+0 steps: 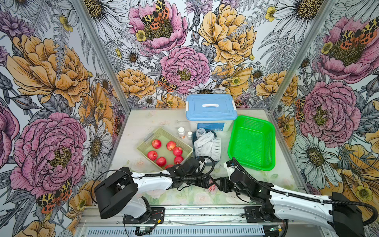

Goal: Remove foam nets from apples
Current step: Pick up the apple from the center of the board.

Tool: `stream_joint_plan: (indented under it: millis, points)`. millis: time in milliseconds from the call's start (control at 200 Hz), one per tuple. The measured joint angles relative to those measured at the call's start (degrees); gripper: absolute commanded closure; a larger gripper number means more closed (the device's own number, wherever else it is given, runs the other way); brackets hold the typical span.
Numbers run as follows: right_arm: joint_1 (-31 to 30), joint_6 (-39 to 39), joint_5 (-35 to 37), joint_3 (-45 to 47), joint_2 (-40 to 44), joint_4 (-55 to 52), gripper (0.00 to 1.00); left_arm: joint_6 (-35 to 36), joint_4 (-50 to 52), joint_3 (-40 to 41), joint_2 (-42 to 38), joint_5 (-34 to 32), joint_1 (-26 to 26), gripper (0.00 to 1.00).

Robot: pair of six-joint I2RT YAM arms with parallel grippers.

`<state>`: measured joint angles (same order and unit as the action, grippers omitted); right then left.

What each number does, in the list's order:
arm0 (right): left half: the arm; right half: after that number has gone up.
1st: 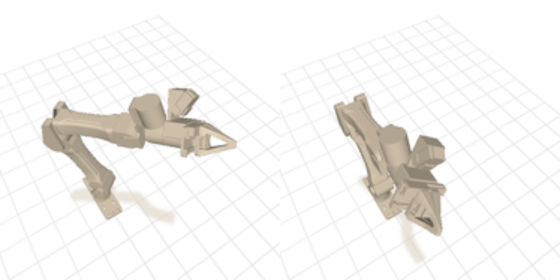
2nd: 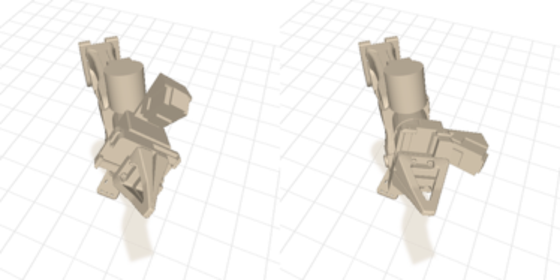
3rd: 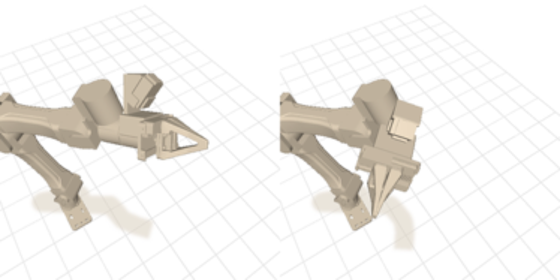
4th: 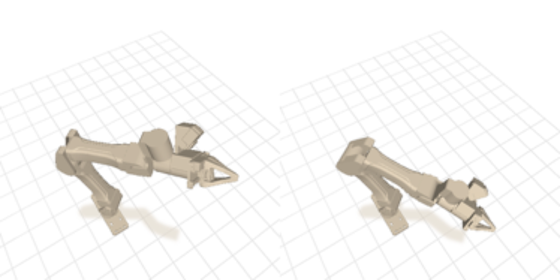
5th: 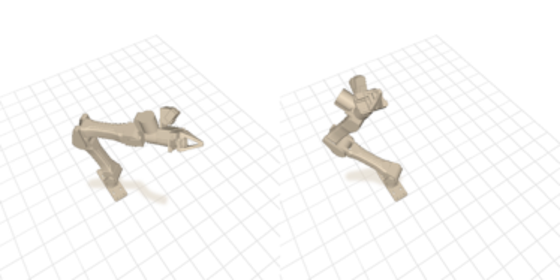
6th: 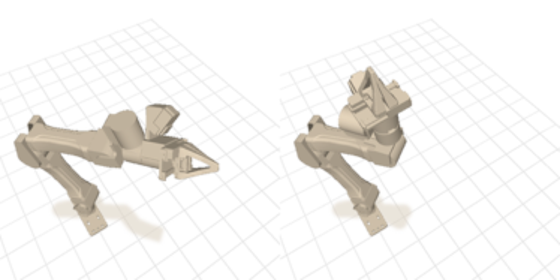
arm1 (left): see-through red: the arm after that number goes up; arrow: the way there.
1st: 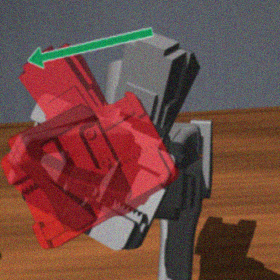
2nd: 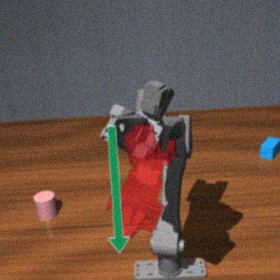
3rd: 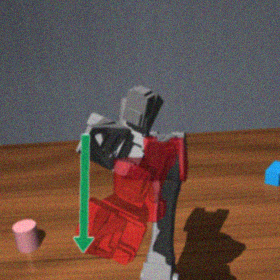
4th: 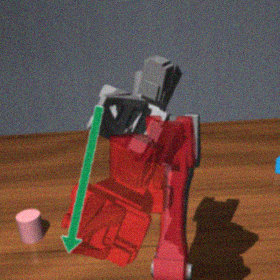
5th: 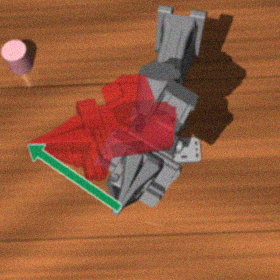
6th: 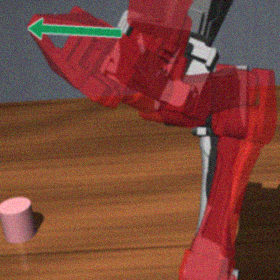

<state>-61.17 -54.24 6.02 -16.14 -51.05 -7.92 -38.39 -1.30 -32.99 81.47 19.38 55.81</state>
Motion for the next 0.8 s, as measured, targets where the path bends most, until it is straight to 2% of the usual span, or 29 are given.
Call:
stream_joint_plan:
  millis: [135,260,400,555,801]
  points:
    - [-1.6,-1.4,2.4,0.0,0.3,-0.1,0.34,0.9,0.4,-0.3,0.4,2.1,-1.0,0.07]
    - [-1.6,-1.6,1.2,0.1,2.7,-1.6,0.33,1.0,0.7,-0.2,-0.8,2.3,-2.8,0.06]
    - [4.1,-1.2,-2.8,0.1,7.4,-2.3,0.31,1.2,1.6,0.1,-7.2,2.3,-6.2,0.04]
    - [11.5,-0.3,-7.2,0.1,9.4,-2.3,0.28,2.6,4.6,0.1,-14.0,2.7,-7.4,0.03]
    - [16.8,0.2,-12.7,-0.9,2.1,-2.3,0.22,3.0,8.8,2.6,-20.2,3.5,-9.6,0.02]
